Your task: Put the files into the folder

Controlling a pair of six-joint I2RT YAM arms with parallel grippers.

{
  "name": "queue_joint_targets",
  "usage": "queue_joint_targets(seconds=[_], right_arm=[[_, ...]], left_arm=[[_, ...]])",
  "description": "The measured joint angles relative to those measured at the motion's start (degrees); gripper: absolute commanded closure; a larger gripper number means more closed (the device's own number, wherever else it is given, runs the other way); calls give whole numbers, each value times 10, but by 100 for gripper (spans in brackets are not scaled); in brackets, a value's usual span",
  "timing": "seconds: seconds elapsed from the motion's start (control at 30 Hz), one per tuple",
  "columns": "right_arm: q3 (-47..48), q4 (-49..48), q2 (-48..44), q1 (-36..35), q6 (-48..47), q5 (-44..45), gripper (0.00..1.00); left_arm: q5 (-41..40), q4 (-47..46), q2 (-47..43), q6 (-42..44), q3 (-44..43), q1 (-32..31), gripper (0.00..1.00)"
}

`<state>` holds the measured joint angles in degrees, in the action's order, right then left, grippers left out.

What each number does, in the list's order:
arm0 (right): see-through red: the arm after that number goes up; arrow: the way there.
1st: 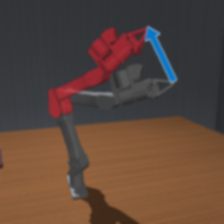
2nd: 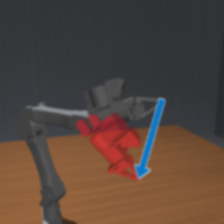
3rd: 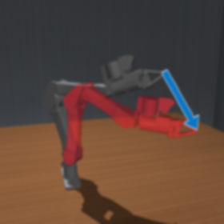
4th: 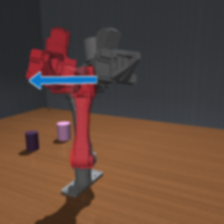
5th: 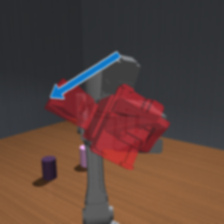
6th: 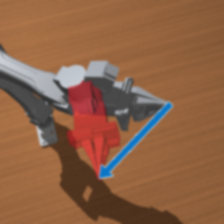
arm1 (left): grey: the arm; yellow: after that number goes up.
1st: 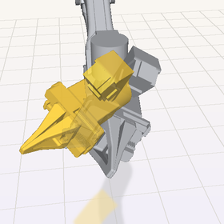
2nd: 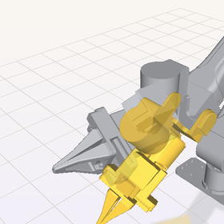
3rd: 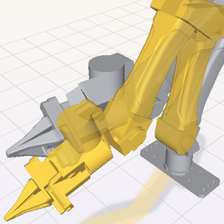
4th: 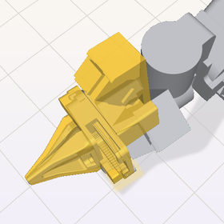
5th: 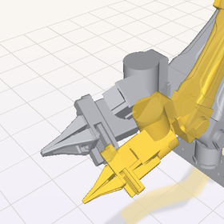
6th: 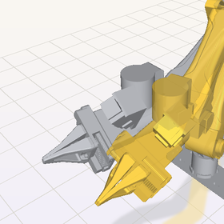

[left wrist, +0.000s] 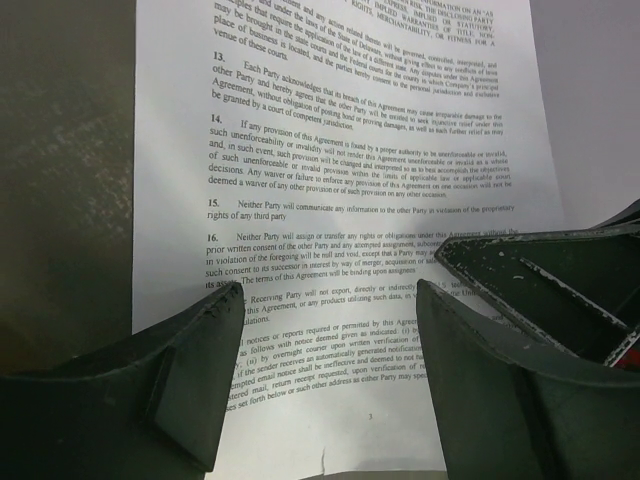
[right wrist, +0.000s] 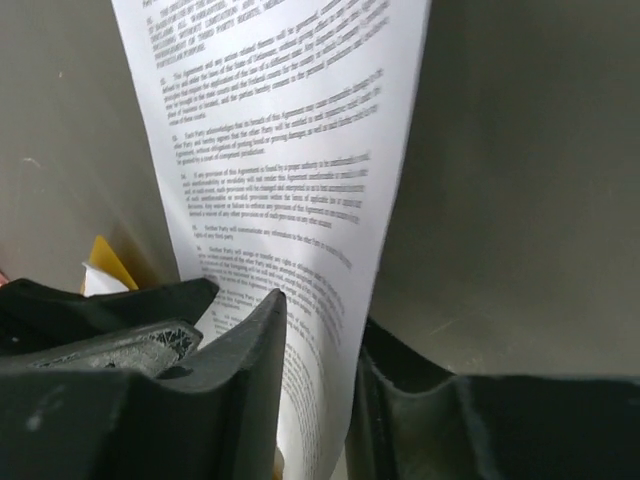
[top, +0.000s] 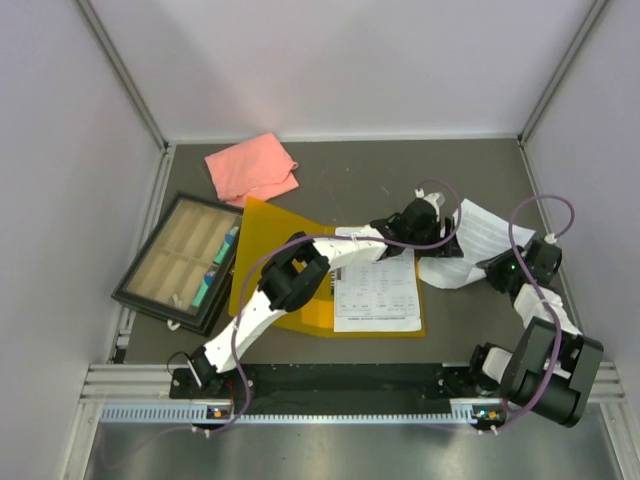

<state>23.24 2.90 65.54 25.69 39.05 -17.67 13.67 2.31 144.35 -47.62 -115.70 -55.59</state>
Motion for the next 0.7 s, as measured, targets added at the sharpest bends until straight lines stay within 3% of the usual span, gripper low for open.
queue_joint_targets(seconds=[0.17, 0.37, 0.57, 0.7], right_arm=[[0, 11, -19, 0, -13, 15, 100], [5, 42, -66, 0, -34, 45, 100], [32, 99, -190, -14, -64, 84, 100], [96, 143, -227, -95, -95, 116, 100]], left_arm=[[0, 28, -9, 18, 0, -2, 25], [2, 91, -28, 50, -5, -4, 24], [13, 132, -94, 81, 9, -7, 24], [-25, 150, -246, 117, 97, -12, 23]])
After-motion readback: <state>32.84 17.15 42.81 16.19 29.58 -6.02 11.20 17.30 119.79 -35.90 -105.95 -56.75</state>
